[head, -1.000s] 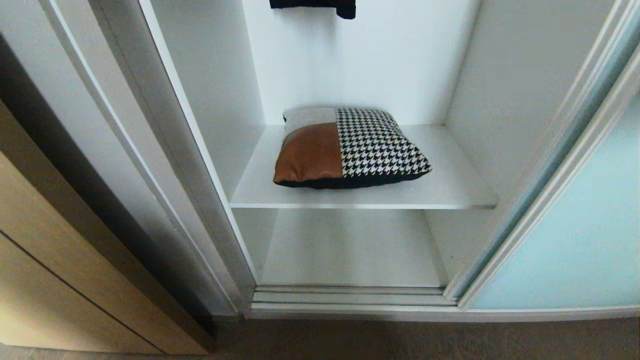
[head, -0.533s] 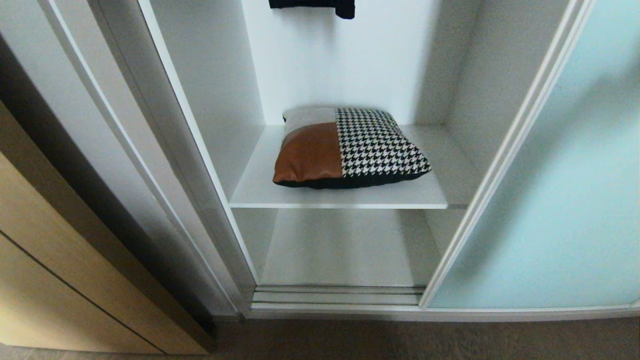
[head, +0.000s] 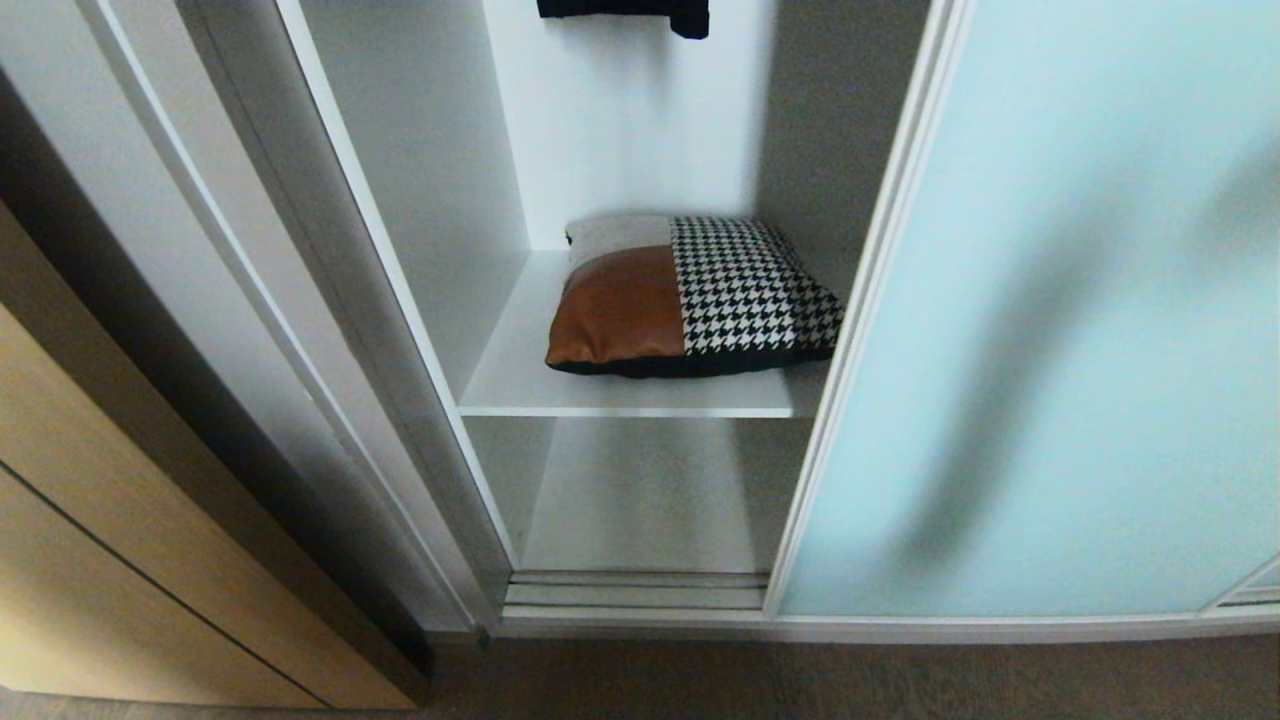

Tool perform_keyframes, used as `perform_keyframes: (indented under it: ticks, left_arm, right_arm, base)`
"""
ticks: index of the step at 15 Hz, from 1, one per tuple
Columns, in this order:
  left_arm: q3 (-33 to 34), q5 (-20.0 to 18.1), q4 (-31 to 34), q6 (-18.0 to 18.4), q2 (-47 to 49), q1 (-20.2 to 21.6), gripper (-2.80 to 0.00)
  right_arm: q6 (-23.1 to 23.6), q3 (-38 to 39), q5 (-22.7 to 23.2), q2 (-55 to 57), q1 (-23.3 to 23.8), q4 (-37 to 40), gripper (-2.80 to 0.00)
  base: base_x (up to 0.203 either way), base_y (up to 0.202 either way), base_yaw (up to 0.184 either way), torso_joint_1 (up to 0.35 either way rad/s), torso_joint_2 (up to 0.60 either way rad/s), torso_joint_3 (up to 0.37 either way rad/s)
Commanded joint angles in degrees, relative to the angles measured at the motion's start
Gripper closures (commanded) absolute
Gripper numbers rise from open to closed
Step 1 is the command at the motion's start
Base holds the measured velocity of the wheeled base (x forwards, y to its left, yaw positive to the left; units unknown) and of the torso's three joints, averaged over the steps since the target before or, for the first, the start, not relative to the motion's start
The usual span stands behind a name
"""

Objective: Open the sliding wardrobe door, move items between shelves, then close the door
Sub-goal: Close the door

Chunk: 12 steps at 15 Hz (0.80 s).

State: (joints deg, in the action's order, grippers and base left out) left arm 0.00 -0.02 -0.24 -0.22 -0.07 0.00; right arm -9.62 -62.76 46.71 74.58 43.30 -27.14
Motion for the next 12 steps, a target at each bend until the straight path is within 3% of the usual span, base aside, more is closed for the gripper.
perform_keyframes:
  ticks: [1, 3, 9, 12]
  left_arm:
    - [0.09, 0.02, -0.02, -0.04, 0.07, 0.00, 0.00]
    - [0.08, 0.02, -0.02, -0.04, 0.07, 0.00, 0.00]
    - [0.09, 0.02, -0.02, -0.04, 0.07, 0.00, 0.00]
    - [0.09, 0.02, -0.02, -0.04, 0.07, 0.00, 0.00]
  right_arm:
    - [-0.07, -0.25, -0.06, 0.39, 4.64, -0.22, 0.00]
    - [-0.10, -1.94, -0.47, 2.60, 8.95, -0.22, 0.00]
    - [-0.02, -11.47, -3.89, 12.67, 13.50, -0.25, 0.00]
    - [0.09, -18.04, -9.92, 18.81, 14.39, -0.51, 0.00]
  base:
    - [0.000, 0.000, 0.000, 0.000, 0.00, 0.000]
    - [0.000, 0.000, 0.000, 0.000, 0.00, 0.000]
    - [0.000, 0.000, 0.000, 0.000, 0.00, 0.000]
    - [0.000, 0.000, 0.000, 0.000, 0.00, 0.000]
